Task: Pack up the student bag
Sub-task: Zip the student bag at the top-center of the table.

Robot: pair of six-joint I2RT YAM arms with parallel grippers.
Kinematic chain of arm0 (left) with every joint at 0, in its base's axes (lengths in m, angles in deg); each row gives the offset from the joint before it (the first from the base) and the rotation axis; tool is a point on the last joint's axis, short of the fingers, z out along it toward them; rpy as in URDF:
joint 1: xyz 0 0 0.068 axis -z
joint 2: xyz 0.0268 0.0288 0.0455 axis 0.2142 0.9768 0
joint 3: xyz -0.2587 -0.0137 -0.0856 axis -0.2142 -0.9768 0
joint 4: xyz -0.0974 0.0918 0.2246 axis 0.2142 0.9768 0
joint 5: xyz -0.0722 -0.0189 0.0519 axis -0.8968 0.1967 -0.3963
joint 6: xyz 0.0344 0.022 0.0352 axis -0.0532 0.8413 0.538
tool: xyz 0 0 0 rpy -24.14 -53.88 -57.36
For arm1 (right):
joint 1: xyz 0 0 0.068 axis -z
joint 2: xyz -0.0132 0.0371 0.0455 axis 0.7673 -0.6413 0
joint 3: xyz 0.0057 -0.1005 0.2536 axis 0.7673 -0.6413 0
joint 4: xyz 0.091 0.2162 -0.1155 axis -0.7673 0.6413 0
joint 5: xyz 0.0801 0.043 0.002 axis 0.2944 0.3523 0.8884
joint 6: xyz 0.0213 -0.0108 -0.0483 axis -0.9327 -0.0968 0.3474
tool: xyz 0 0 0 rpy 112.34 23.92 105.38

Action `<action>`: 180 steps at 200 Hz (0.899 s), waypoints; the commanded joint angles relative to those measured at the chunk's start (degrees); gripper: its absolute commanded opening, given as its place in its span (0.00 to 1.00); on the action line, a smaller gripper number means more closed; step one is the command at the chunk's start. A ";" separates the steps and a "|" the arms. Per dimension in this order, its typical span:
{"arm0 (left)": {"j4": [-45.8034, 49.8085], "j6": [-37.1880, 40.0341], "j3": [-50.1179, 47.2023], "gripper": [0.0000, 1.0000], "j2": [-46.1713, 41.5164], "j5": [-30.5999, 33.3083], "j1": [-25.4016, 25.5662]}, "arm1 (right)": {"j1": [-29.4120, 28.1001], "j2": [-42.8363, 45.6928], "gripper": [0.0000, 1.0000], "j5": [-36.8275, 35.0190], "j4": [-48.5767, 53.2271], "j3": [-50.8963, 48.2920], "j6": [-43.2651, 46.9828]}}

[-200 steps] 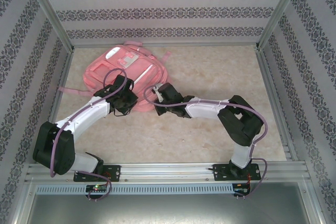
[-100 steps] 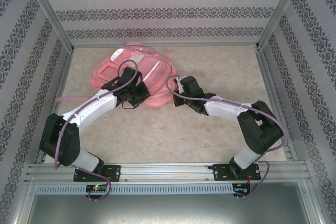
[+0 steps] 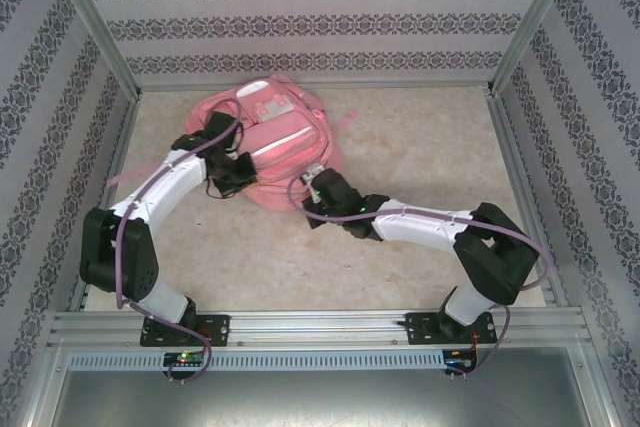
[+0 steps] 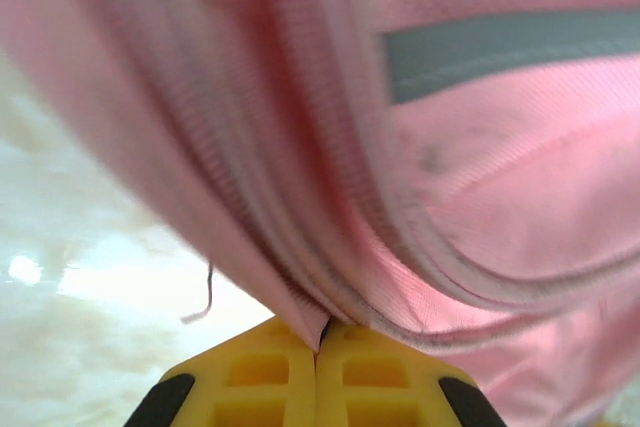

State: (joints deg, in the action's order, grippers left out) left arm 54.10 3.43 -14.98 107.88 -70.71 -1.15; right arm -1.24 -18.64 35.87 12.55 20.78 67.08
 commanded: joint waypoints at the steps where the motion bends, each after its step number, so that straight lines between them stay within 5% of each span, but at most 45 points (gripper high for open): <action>1: -2.68 4.91 -0.25 0.00 -0.62 7.98 -6.57 | -1.40 -2.11 0.00 -3.62 5.92 2.46 -1.95; 70: -3.25 6.74 -1.86 0.00 -0.97 4.67 -10.70 | 10.19 -5.42 0.00 1.08 6.28 4.78 -2.87; 93: -3.78 2.86 -2.36 0.42 -2.87 0.46 -9.42 | 7.29 -6.70 0.00 2.66 5.71 6.17 -2.93; 148: -11.23 -15.74 -9.26 0.48 -10.33 -0.74 3.32 | 1.80 -10.21 0.00 3.98 4.20 9.08 -4.76; 180: -17.31 -23.22 -11.17 0.48 -7.06 -0.22 10.02 | 1.69 -10.01 0.00 4.41 3.85 9.26 -4.78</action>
State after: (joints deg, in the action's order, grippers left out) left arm 43.13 -10.34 -24.97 98.33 -71.89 5.91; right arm 1.08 -28.08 38.79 16.24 28.89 63.25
